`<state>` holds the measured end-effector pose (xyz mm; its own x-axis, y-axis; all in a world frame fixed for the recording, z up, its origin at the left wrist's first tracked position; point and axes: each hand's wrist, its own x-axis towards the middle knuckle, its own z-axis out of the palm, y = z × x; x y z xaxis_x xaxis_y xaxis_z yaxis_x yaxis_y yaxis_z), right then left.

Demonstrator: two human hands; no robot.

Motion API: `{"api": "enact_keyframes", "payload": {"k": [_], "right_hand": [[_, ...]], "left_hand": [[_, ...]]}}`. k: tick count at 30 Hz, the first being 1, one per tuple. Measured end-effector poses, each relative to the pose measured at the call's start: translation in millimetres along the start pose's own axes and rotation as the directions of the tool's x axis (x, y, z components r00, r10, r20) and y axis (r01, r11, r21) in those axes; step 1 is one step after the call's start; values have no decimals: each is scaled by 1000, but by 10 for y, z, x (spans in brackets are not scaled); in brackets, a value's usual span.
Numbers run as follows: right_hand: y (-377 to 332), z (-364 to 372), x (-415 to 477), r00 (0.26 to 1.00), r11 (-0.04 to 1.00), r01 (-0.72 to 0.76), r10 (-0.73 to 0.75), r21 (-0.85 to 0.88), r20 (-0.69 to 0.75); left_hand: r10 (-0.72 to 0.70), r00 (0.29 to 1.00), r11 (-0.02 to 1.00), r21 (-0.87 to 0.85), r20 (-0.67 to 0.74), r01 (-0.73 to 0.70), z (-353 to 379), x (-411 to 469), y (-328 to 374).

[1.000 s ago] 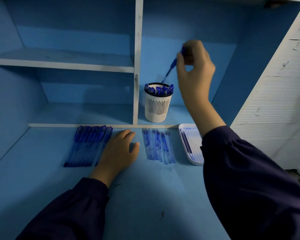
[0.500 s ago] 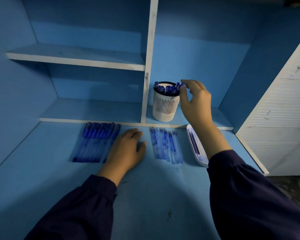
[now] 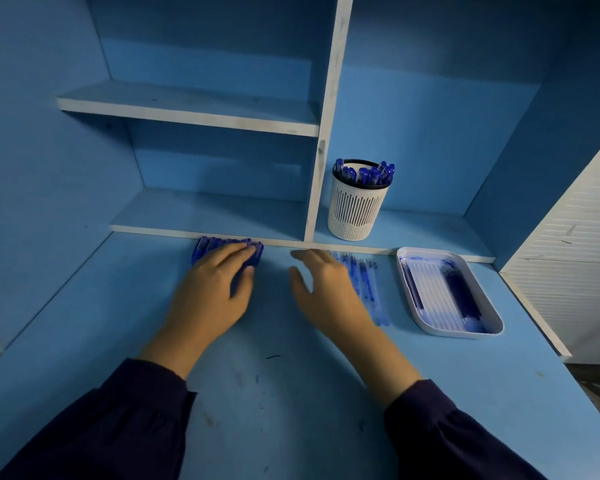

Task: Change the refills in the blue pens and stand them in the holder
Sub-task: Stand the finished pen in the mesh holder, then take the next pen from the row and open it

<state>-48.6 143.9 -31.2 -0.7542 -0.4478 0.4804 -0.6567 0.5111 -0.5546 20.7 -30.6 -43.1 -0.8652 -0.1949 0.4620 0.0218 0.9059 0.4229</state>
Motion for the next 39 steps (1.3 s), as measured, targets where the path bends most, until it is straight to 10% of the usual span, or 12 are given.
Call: {"api": "enact_keyframes", "payload": {"k": [32, 39], "right_hand": [[-172, 157, -54, 948, 965, -261, 249, 38, 197], [-209, -52, -188, 823, 516, -549, 472, 658, 316]], "left_hand": [[-254, 948, 962, -48, 191, 267, -164, -104, -342], [-68, 997, 964, -258, -19, 61, -130, -124, -65]]}}
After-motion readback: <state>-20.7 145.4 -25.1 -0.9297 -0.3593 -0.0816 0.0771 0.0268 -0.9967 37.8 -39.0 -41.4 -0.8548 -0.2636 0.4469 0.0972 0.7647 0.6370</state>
